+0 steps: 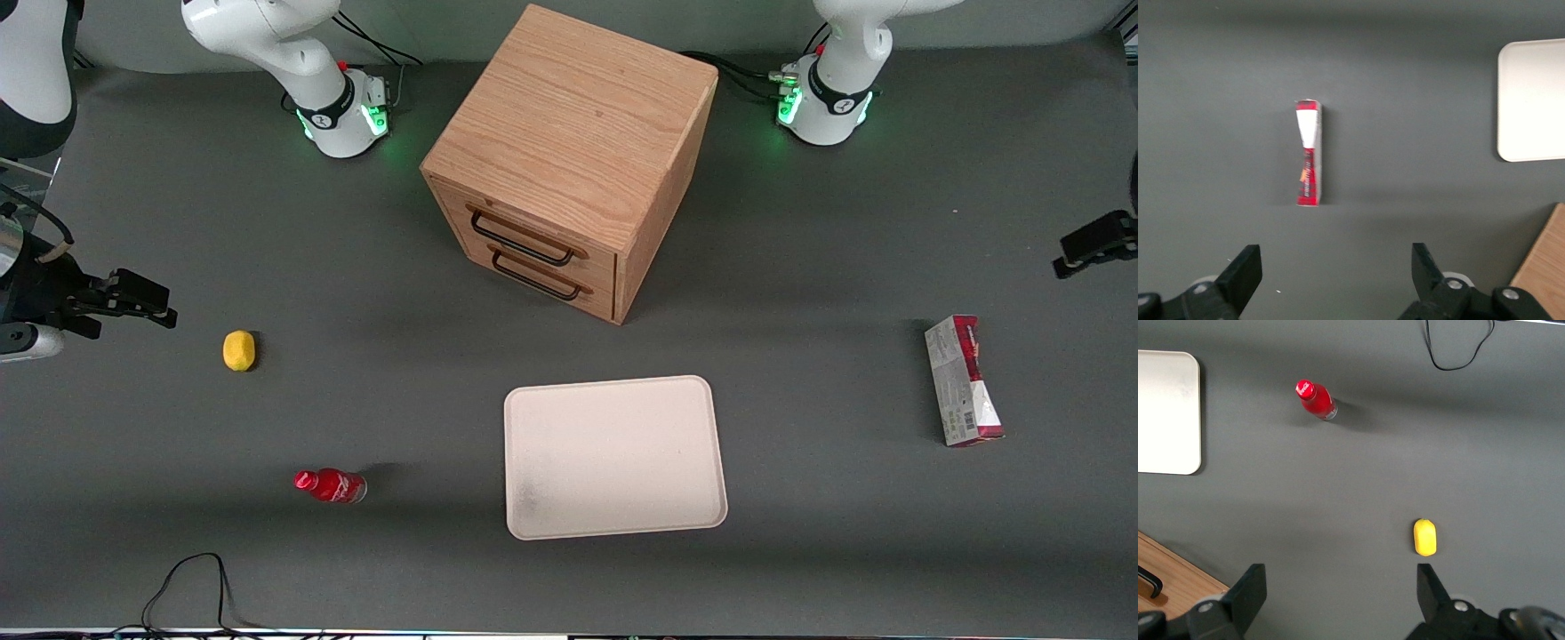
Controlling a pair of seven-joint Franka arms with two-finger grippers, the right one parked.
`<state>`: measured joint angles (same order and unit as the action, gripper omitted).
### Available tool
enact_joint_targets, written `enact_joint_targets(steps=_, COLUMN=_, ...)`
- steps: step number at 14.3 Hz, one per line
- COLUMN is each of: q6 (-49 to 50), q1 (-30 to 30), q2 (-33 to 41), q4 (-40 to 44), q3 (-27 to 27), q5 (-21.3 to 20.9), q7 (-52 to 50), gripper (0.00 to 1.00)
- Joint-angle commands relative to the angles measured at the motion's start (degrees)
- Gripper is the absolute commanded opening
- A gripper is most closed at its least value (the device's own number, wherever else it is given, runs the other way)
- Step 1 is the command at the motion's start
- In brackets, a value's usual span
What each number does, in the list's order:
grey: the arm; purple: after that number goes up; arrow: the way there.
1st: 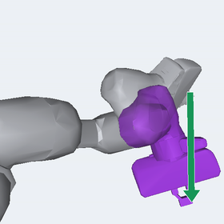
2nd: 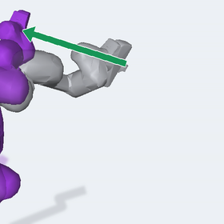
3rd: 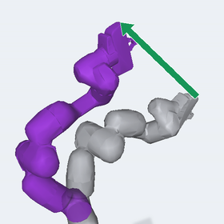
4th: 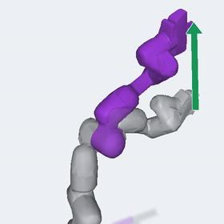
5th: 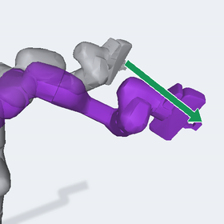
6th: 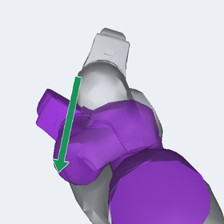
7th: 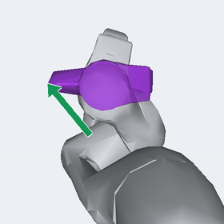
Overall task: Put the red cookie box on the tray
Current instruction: 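Move the left gripper toward the upright red cookie box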
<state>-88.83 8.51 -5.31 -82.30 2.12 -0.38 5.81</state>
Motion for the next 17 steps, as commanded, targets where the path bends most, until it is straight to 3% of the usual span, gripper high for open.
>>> enact_joint_targets(steps=1, q6=-2.6, q1=4.5, q2=-0.7, q4=-1.0, q3=0.3, q5=0.1, q7=6.1, gripper=1.00)
enact_joint_targets(steps=7, q6=-3.5, q1=7.7, q2=-0.4, q4=-2.6, q3=0.3, q5=0.1, q7=8.9, gripper=1.00)
enact_joint_targets(steps=17, q6=-22.3, q1=6.9, q2=-1.9, q4=-20.0, q3=0.3, q5=0.2, q7=8.5, gripper=1.00)
